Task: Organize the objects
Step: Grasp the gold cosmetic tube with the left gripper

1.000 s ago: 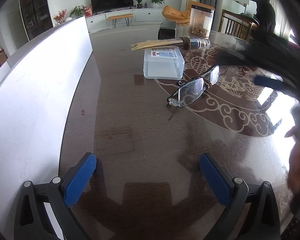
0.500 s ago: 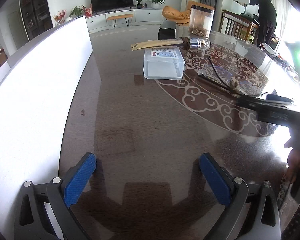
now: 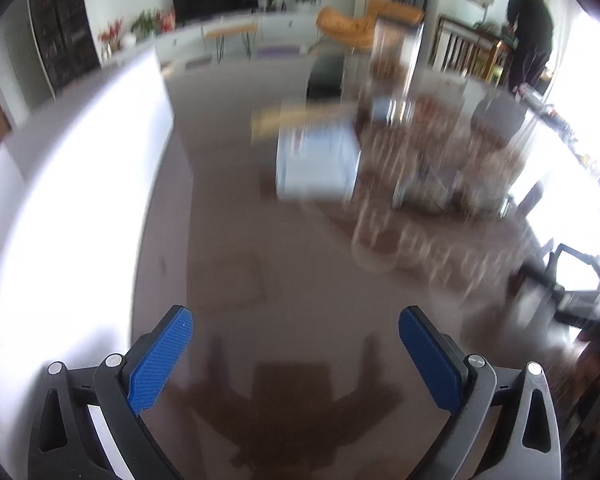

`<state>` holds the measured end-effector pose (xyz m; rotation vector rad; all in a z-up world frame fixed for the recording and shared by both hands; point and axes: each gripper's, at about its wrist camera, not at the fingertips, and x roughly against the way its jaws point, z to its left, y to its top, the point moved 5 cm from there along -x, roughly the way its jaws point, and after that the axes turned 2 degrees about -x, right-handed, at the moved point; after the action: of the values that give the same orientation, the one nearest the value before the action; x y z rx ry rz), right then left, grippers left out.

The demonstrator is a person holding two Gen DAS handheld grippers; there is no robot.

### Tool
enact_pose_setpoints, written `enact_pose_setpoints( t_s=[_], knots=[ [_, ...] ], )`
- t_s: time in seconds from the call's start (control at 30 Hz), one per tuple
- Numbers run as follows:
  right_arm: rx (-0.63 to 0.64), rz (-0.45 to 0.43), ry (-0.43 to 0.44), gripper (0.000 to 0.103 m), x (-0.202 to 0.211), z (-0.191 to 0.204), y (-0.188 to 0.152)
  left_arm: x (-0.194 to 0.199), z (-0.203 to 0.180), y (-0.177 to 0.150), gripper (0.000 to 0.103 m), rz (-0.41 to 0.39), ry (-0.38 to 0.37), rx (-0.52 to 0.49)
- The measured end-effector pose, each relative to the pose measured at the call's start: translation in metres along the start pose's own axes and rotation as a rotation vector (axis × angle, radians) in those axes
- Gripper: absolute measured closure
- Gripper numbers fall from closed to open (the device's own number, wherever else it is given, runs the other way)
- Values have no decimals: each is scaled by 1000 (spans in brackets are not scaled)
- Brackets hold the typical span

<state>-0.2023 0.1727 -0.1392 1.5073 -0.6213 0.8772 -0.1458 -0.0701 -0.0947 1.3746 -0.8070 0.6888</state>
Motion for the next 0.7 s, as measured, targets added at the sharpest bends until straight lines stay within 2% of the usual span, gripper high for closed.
enact_pose_setpoints(
  t_s=[0.13, 0.2, 0.33, 0.47, 0.5, 0.53, 0.6, 0.63, 0.67, 0.7],
  knots=[
    [0, -1, -1, 0, 2, 2, -5, 18, -11, 54, 0, -89, 22, -49],
    [0, -1, -1, 0, 2, 2, -4, 6, -21, 74, 0, -75, 17, -82],
    [0, -1, -1, 0, 2, 2, -4, -48, -42, 113, 0, 6, 38, -228],
    [0, -2, -1, 0, 2, 2, -4, -79, -52, 129, 0, 34, 74, -337],
    [0, -2, -1, 0, 1, 1, -4, -84, -52, 132, 0, 41, 68, -346],
    [0, -2, -1, 0, 2, 2, -4, -88, -52, 134, 0, 53, 32, -342],
    [0, -2, 0, 0, 2, 1, -4, -86, -50, 135, 46, 52, -13, -319],
    [0, -2, 0, 0, 3, 2, -7, -80, -49, 135, 54, 31, 18, -315],
    [0, -2, 0, 0, 3, 2, -7, -77, -49, 134, 71, 28, 17, -304],
    [0, -2, 0, 0, 3, 2, -7, -73, -47, 131, 78, 28, 11, -290]
  ],
)
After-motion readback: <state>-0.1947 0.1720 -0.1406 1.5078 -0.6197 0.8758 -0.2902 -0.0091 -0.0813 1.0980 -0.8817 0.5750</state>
